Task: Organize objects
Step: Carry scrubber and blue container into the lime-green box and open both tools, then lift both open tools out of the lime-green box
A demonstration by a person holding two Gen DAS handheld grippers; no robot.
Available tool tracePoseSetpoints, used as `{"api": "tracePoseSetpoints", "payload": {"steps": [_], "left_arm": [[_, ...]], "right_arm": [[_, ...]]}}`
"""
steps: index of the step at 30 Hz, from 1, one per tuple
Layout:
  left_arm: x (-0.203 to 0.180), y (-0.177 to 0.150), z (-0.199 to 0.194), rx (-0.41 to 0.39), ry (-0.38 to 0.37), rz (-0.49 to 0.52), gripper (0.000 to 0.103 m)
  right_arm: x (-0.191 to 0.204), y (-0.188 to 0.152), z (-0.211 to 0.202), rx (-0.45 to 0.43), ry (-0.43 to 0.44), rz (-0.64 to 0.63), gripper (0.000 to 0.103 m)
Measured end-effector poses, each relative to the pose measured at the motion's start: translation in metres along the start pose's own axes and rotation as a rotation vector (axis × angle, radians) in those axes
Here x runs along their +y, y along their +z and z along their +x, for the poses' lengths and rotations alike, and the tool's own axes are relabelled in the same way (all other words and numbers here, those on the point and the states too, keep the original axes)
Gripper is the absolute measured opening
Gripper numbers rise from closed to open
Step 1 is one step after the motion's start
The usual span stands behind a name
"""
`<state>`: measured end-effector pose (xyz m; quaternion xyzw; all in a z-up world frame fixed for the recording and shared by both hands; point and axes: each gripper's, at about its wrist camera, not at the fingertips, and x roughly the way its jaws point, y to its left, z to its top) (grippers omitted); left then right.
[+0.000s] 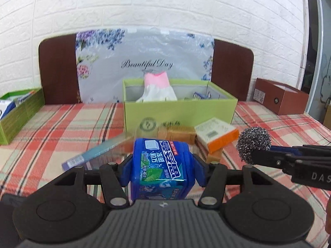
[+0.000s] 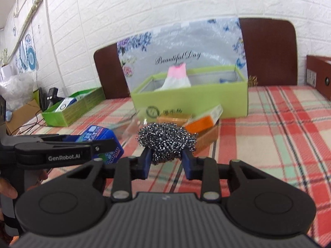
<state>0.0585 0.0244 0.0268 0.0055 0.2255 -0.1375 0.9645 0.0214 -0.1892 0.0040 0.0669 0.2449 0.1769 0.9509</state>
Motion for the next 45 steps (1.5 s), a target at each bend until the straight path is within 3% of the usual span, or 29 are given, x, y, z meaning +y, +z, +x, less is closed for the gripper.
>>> {"api": "tracePoseSetpoints", "payload": {"steps": [6, 11, 19, 23, 26, 27, 29, 30, 33, 37, 41, 45], "left_arm": [[-0.008, 0.046, 0.003, -0.096, -0.04, 0.022, 0.06], [-0.024, 0.087, 0.026, -0.173, -0.03, 0.068, 0.06], [-0.015, 0.134, 0.106, -0.163, -0.067, -0.061, 0.06], [-0.008, 0.141, 0.146, -0.126, -0.044, -0.096, 0.06], [-0.005, 0.14, 0.168, -0.108, -0.034, -0.105, 0.06], [-0.003, 0.138, 0.174, -0.105, -0.04, -0.103, 0.061], [0.0, 0.133, 0.183, -0.081, -0.028, -0.098, 0.084], [0.002, 0.13, 0.185, -0.075, 0.003, -0.105, 0.087], [0.011, 0.118, 0.182, -0.075, 0.026, -0.12, 0.089], [0.018, 0.11, 0.176, -0.043, 0.048, -0.148, 0.09], [0.015, 0.113, 0.156, -0.047, 0.064, -0.141, 0.09], [0.001, 0.118, 0.123, -0.076, 0.079, -0.109, 0.09]], "right_arm": [[-0.013, 0.03, -0.002, -0.074, -0.048, -0.038, 0.031], [-0.022, 0.06, 0.012, -0.129, -0.078, -0.09, 0.031], [-0.057, 0.093, 0.065, -0.161, -0.145, -0.193, 0.031], [-0.08, 0.105, 0.096, -0.147, -0.169, -0.227, 0.031], [-0.075, 0.108, 0.127, -0.131, -0.167, -0.208, 0.032], [-0.073, 0.109, 0.136, -0.125, -0.163, -0.202, 0.034], [-0.068, 0.109, 0.156, -0.106, -0.134, -0.19, 0.046], [-0.069, 0.108, 0.166, -0.101, -0.114, -0.183, 0.056], [-0.069, 0.101, 0.181, -0.06, -0.12, -0.184, 0.064], [-0.074, 0.089, 0.167, -0.111, -0.144, -0.141, 0.102], [-0.077, 0.093, 0.145, -0.13, -0.148, -0.11, 0.102], [-0.067, 0.104, 0.108, -0.203, -0.153, -0.107, 0.103]]}}
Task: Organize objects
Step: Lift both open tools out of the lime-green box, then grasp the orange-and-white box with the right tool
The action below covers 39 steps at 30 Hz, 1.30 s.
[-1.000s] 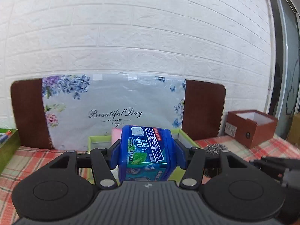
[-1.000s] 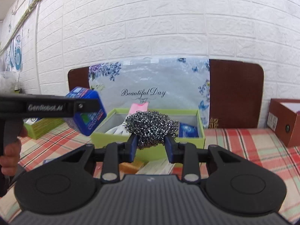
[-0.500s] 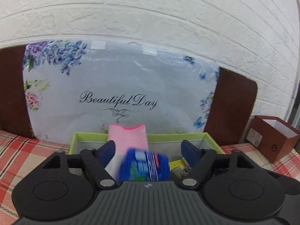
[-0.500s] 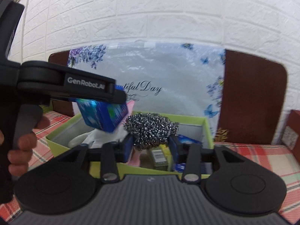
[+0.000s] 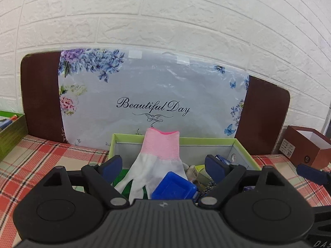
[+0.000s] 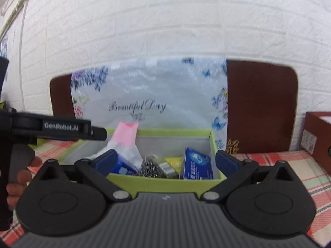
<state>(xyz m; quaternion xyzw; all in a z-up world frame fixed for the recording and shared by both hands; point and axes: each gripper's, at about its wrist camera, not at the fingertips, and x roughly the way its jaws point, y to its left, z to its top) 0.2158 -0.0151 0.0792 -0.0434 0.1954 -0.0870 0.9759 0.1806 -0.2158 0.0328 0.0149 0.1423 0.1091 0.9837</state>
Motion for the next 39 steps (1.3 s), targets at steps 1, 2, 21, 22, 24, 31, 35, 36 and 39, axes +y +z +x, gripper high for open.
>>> {"api": "tracePoseSetpoints", "payload": {"steps": [1, 2, 21, 22, 24, 31, 35, 36, 39], "left_arm": [[-0.004, 0.001, -0.009, -0.004, 0.011, 0.011, 0.09], [-0.007, 0.002, -0.019, -0.007, 0.025, 0.022, 0.09], [0.009, -0.102, -0.136, 0.102, 0.033, -0.117, 0.093], [0.013, -0.109, -0.138, 0.107, 0.043, -0.135, 0.093], [0.022, -0.12, -0.141, 0.122, 0.066, -0.158, 0.093], [0.051, -0.131, -0.141, 0.129, 0.115, -0.184, 0.093], [0.055, -0.131, -0.137, 0.133, 0.106, -0.174, 0.093], [0.056, -0.132, -0.136, 0.133, 0.103, -0.174, 0.093], [0.057, -0.133, -0.134, 0.14, 0.088, -0.178, 0.093]], "right_arm": [[0.002, 0.004, -0.01, -0.019, 0.001, -0.004, 0.103], [0.004, 0.007, -0.021, -0.037, 0.001, -0.007, 0.103], [0.05, -0.075, -0.116, 0.087, -0.032, -0.015, 0.103], [0.054, -0.08, -0.112, 0.103, -0.041, -0.024, 0.103], [0.064, -0.086, -0.103, 0.126, -0.049, -0.039, 0.103], [0.104, -0.08, -0.065, 0.134, -0.074, -0.172, 0.099], [0.118, -0.08, -0.04, 0.153, -0.119, -0.253, 0.096], [0.12, -0.082, -0.033, 0.161, -0.13, -0.27, 0.095], [0.122, -0.088, -0.019, 0.197, -0.167, -0.305, 0.084]]}}
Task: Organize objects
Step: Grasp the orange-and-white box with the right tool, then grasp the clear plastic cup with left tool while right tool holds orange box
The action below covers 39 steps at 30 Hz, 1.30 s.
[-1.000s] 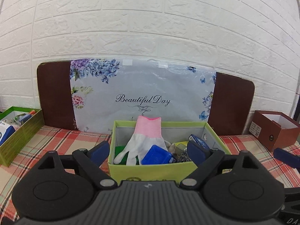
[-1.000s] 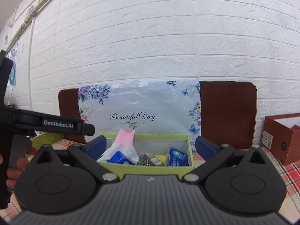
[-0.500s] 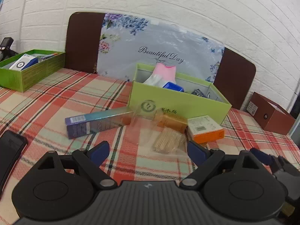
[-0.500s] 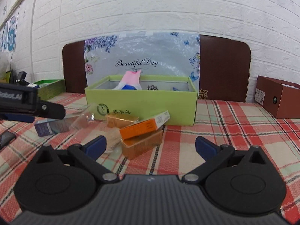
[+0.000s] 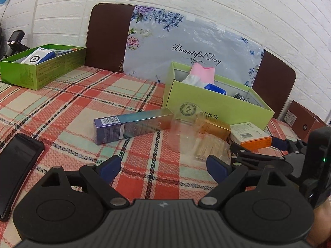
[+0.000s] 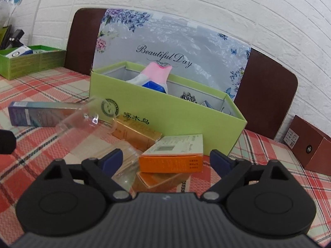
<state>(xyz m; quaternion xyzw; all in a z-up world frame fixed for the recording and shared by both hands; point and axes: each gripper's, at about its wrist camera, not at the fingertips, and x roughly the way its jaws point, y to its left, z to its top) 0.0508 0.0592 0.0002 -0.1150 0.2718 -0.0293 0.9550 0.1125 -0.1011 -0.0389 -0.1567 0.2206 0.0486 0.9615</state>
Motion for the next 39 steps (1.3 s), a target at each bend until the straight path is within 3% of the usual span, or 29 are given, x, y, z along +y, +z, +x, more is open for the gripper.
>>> {"api": "tracePoseSetpoints", "payload": {"steps": [1, 2, 7, 10, 14, 18, 19, 20, 21, 25, 29, 33, 36, 37, 39], "left_arm": [[0.0, 0.0, 0.001, 0.001, -0.003, 0.0, 0.093], [0.0, 0.0, 0.002, 0.004, -0.006, -0.002, 0.093], [-0.011, 0.013, 0.014, -0.017, -0.04, 0.039, 0.093], [-0.025, 0.025, 0.036, -0.048, -0.049, 0.102, 0.093], [-0.04, 0.036, 0.077, -0.027, -0.051, 0.153, 0.093], [-0.046, 0.044, 0.101, 0.001, -0.07, 0.15, 0.09], [-0.047, 0.044, 0.104, 0.009, -0.08, 0.157, 0.077], [-0.048, 0.044, 0.108, 0.026, -0.087, 0.173, 0.052], [-0.049, 0.044, 0.111, 0.056, -0.104, 0.189, 0.046], [-0.043, 0.034, 0.094, 0.053, -0.125, 0.19, 0.046], [-0.034, 0.017, 0.051, 0.061, -0.135, 0.225, 0.046], [-0.025, 0.0, 0.01, 0.081, -0.144, 0.199, 0.051], [-0.022, -0.015, -0.007, 0.071, -0.121, 0.17, 0.062], [-0.021, -0.019, -0.008, 0.068, -0.118, 0.157, 0.07], [-0.02, -0.023, -0.006, 0.08, -0.117, 0.138, 0.074]], "right_arm": [[-0.001, -0.002, 0.002, 0.011, -0.003, 0.003, 0.073], [-0.004, -0.004, 0.003, 0.021, 0.001, 0.017, 0.069], [-0.037, -0.012, -0.019, 0.01, 0.06, 0.182, 0.069], [-0.064, -0.021, -0.047, -0.006, 0.139, 0.289, 0.069], [-0.086, -0.041, -0.081, -0.006, 0.227, 0.362, 0.069], [-0.098, -0.056, -0.1, 0.044, 0.262, 0.424, 0.069], [-0.099, -0.06, -0.104, 0.057, 0.265, 0.434, 0.069], [-0.1, -0.063, -0.106, 0.072, 0.268, 0.44, 0.069], [-0.1, -0.066, -0.108, 0.084, 0.275, 0.439, 0.069], [-0.097, -0.073, -0.115, 0.121, 0.29, 0.401, 0.069], [-0.086, -0.078, -0.119, 0.169, 0.281, 0.317, 0.069], [-0.078, -0.082, -0.12, 0.203, 0.258, 0.267, 0.074], [-0.078, -0.081, -0.121, 0.197, 0.24, 0.282, 0.082], [-0.078, -0.079, -0.121, 0.192, 0.232, 0.286, 0.085], [-0.077, -0.075, -0.119, 0.18, 0.219, 0.287, 0.089]]}}
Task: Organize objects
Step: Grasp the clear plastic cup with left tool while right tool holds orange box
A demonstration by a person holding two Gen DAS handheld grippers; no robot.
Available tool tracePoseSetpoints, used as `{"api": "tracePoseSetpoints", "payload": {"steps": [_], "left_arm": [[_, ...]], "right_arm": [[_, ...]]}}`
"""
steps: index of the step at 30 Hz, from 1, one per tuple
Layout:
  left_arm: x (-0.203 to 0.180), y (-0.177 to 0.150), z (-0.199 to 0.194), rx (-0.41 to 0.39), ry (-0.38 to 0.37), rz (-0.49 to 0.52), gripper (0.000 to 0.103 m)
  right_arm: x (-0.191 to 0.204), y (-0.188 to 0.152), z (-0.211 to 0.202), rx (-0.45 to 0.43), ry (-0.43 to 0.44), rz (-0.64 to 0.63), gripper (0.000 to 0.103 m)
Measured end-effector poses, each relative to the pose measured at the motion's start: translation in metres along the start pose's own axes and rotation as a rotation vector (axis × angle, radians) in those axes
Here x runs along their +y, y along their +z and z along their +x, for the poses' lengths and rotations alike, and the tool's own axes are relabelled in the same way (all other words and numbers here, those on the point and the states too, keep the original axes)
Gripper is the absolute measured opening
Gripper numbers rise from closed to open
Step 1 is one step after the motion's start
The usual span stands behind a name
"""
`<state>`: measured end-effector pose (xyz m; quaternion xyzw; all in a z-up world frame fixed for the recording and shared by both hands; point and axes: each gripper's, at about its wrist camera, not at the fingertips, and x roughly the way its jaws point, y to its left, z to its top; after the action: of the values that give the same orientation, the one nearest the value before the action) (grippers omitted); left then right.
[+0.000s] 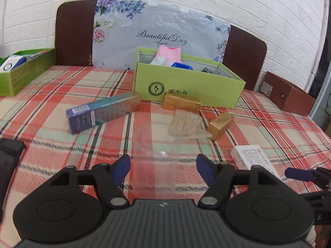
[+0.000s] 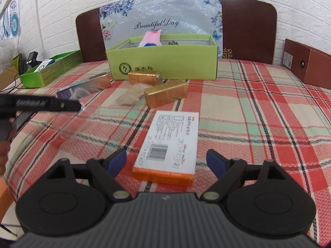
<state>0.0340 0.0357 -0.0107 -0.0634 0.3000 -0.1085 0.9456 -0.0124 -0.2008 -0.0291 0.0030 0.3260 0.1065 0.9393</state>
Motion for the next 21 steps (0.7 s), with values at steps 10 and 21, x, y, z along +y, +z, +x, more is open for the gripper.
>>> {"api": "tracePoseSetpoints", "payload": {"steps": [10, 21], "left_arm": [[0.004, 0.01, 0.014, 0.02, 0.046, 0.018, 0.075], [-0.002, 0.01, 0.023, 0.047, 0.033, 0.028, 0.075]], "right_arm": [[0.005, 0.005, 0.031, 0.039, -0.067, -0.023, 0.087], [0.001, 0.006, 0.036, 0.044, -0.063, -0.016, 0.079]]}}
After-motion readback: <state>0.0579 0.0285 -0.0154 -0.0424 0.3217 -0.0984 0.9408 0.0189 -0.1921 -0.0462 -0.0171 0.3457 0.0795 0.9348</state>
